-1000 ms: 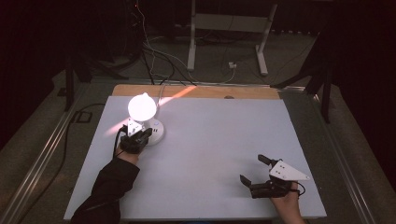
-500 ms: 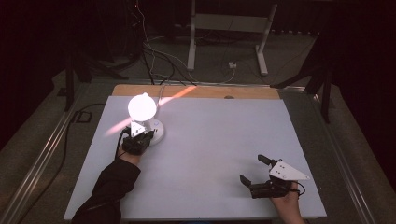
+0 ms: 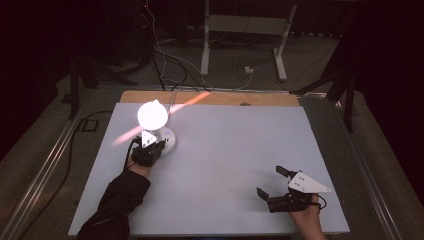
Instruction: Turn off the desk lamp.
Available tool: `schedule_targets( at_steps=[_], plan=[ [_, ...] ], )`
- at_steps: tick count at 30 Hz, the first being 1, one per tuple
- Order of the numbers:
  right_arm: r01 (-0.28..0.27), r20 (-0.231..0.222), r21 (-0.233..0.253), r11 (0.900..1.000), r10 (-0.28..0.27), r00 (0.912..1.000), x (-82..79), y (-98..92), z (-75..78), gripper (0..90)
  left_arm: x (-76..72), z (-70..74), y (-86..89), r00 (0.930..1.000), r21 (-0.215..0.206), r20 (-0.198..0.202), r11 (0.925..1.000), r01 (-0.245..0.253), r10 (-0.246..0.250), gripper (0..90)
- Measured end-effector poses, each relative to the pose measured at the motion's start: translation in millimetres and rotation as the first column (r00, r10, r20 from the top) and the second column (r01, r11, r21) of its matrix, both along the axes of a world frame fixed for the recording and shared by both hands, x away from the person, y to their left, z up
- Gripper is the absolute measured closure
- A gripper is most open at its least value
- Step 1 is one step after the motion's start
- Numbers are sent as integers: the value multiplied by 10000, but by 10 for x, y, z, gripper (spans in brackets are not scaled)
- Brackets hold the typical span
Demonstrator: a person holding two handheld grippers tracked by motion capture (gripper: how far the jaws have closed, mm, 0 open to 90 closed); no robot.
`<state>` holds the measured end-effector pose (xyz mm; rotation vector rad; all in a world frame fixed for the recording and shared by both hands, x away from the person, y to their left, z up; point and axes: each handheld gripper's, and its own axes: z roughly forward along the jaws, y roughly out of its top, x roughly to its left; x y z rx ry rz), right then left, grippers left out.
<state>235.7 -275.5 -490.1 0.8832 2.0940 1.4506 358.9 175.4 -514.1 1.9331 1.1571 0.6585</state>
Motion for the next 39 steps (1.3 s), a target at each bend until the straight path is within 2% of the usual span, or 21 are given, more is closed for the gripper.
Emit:
schedule_targets(
  at_steps=[3, 6, 8, 9, 11, 12, 16, 22, 26, 29, 30, 31, 33, 36, 38, 39],
  plan=[
    [-23, -14, -36, 10000, 23, 10000, 1, 6, -3, 0, -1, 9, -13, 10000, 176, -40, 9998, 10, -9, 900],
    [-22, -20, -49, 10000, 22, 10000, 0, 6, -4, 0, 4, 17, -6, 9999, 162, -134, 9999, -3, 5, 900],
    [-21, -15, -34, 10000, 21, 10000, 0, 4, -3, 0, 10, 37, 3, 9996, -23, -275, 10000, -82, 81, 900],
    [-15, -10, -37, 10000, 15, 10000, -1, 2, -2, 0, -10, 59, 21, 9999, -292, -145, 9996, -37, 32, 900],
    [1, 16, -2, 10000, -1, 10000, -1, -3, 1, 0, -19, 85, 27, 10000, -346, -49, 9994, -5, 4, 900],
    [5, 15, 4, 10000, -5, 10000, 0, -6, 2, 0, -39, 150, 38, 9999, -498, 112, 9988, -21, 27, 900],
    [15, 18, -10, 10000, -15, 10000, -1, -8, 1, 0, -68, 220, 56, 9998, -662, 218, 9978, -33, 47, 900],
    [6, 46, -23, 10000, -6, 10000, -6, -6, 5, 0, -107, 294, 114, 10000, -954, -3, 9954, 3, -4, 894],
    [3, 39, -24, 10000, -3, 10000, -5, -6, 4, 0, -133, 341, 136, 9997, -1128, -158, 9935, 158, -177, 836],
    [7, 34, 13, 10000, -7, 10000, -7, -11, 9, 0, -169, 371, 145, 9989, -984, -218, 9944, 382, -405, 783],
    [15, 49, 21, 10000, -15, 10000, -7, -14, 9, 0, -182, 379, 156, 9985, -1010, -248, 9938, 468, -495, 747],
    [15, 49, 21, 10000, -15, 10000, -7, -14, 9, 0, -194, 387, 166, 9983, -1079, -267, 9930, 488, -520, 747],
    [16, 39, 27, 10000, -16, 10000, -9, -15, 9, 0, -224, 410, 189, 9984, -1159, -249, 9921, 478, -510, 631],
    [16, 37, 23, 10000, -16, 10000, -14, -15, 12, 0, -249, 439, 212, 9973, -1388, -348, 9886, 591, -645, 544],
    [23, 36, 27, 10000, -23, 10000, -13, -18, 12, 0, -255, 452, 229, 9952, -1689, -454, 9826, 777, -865, 440],
    [23, 36, 27, 10000, -23, 10000, -13, -18, 12, 0, -252, 457, 240, 9934, -1822, -590, 9795, 859, -981, 440]
  ],
)
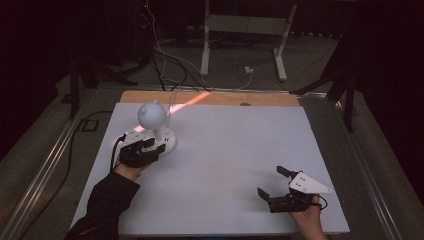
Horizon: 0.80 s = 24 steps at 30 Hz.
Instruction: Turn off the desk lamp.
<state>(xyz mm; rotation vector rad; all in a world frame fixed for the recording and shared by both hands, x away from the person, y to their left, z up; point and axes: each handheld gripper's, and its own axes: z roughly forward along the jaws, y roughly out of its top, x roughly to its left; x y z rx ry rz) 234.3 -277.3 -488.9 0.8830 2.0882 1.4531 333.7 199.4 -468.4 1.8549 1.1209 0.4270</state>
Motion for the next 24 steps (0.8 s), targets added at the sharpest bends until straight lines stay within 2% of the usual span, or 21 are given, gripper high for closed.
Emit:
schedule_targets(
  at_steps=[2, 6, 8, 9, 10, 11, 13, 15, 18, 24],
  plan=[
    [5, -2, 16, 10000, -5, 10000, 1, -2, -1, 0, -15, 8, 18, 10000, -3, 72, 10000, -51, 51, 365],
    [17, -48, 17, 10000, -17, 10000, 4, -2, -7, 0, -25, 9, 56, 9998, -119, -182, 9999, -25, 23, 196],
    [18, -51, 25, 10000, -18, 10000, 5, -4, -8, 0, -40, 4, 71, 9994, -264, -322, 9996, 95, -104, 159],
    [20, -58, 33, 10000, -20, 10000, 6, -6, -8, 0, -48, 1, 78, 9993, -331, -333, 9993, 179, -190, 148],
    [33, -65, 53, 10000, -32, 10000, 10, -8, -10, 0, -60, -6, 86, 9990, -447, -350, 9987, 259, -274, 88],
    [33, -65, 53, 10000, -32, 10000, 10, -8, -10, 0, -76, -13, 98, 9988, -589, -274, 9975, 397, -414, 88],
    [43, -77, 46, 10000, -43, 10000, 9, -7, -11, 0, -112, -19, 119, 9983, -449, -216, 9976, 533, -544, 16],
    [28, -67, 38, 10000, -28, 10000, 8, -2, -11, 0, -160, -22, 141, 9981, -482, 4, 9970, 608, -609, 6],
    [19, -95, 35, 10000, -19, 10000, 13, 3, -17, 0, -234, -42, 159, 9968, -154, 144, 9968, 788, -786, 4],
    [-29, -106, -4, 10000, 29, 9999, 27, 26, -16, 0, -375, -104, 166, 9920, -31, 41, 9920, 1264, -1264, 5]
  ],
)
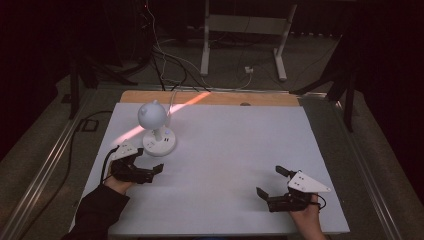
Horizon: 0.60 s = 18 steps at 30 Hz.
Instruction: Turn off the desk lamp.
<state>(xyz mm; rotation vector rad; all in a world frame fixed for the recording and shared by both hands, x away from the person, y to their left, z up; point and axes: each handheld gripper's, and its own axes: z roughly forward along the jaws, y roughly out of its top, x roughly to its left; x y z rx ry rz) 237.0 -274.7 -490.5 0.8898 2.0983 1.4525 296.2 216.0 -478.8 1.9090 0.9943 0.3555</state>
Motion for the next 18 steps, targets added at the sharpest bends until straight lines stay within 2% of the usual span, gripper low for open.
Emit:
schedule_targets(
  at_steps=[7, 14, 18],
  plan=[
    [-18, -22, -10, 10000, 18, 10000, 6, 3, -7, 0, -183, -69, -9, 9996, 115, -75, 9996, 260, -259, 5],
    [-30, -49, -48, 10000, 30, 10000, 4, 12, -9, 0, -331, -95, -19, 9990, 11, -82, 9990, 443, -443, 5],
    [-23, -46, -75, 10000, 22, 10000, 4, 16, -11, 0, -404, -136, -33, 9986, 210, -81, 9984, 530, -529, 5]
  ],
)
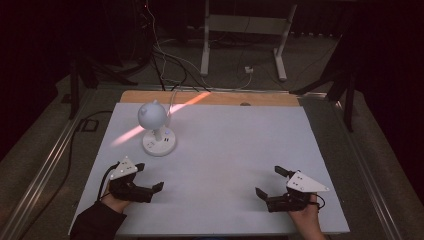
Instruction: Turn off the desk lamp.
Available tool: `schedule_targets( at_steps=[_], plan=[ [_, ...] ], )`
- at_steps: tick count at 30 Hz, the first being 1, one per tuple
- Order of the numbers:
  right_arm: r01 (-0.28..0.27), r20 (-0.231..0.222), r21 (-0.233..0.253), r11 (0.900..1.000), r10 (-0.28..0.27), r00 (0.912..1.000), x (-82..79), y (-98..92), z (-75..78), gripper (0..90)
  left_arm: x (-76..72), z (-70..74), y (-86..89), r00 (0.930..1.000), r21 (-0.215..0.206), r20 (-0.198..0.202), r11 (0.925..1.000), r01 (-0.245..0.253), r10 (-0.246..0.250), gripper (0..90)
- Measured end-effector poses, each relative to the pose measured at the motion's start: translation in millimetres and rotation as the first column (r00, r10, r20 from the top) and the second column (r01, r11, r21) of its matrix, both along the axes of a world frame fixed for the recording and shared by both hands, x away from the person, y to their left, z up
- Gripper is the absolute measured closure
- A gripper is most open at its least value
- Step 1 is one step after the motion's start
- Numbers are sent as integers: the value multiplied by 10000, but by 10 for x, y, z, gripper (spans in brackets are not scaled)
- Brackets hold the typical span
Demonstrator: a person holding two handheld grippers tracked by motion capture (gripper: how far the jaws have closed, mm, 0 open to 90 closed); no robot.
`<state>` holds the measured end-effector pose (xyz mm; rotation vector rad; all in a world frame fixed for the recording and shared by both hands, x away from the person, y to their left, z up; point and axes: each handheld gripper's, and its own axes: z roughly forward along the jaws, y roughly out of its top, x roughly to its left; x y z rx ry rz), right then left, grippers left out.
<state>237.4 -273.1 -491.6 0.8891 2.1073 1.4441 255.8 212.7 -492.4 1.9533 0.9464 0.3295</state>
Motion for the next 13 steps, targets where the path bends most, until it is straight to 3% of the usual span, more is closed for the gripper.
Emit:
schedule_targets(
  at_steps=[5, 8, 11, 13],
  plan=[
    [-8, 0, 3, 10000, 8, 10000, 2, -1, 1, 0, -51, -95, -9, 9998, 166, -221, 9999, 10, -6, 5],
    [-10, 12, 22, 10000, 10, 10000, 2, -5, 3, 0, -62, -151, -34, 9997, 493, -244, 9988, 33, -21, 5],
    [-23, 22, 17, 10000, 23, 10000, 5, -3, 2, 0, -58, -160, -51, 9998, 545, -155, 9984, 118, -110, 5],
    [-36, 20, -2, 10000, 36, 10000, 8, -1, 1, 0, -61, -149, -40, 9999, 362, -46, 9993, 99, -97, 5]
  ],
)
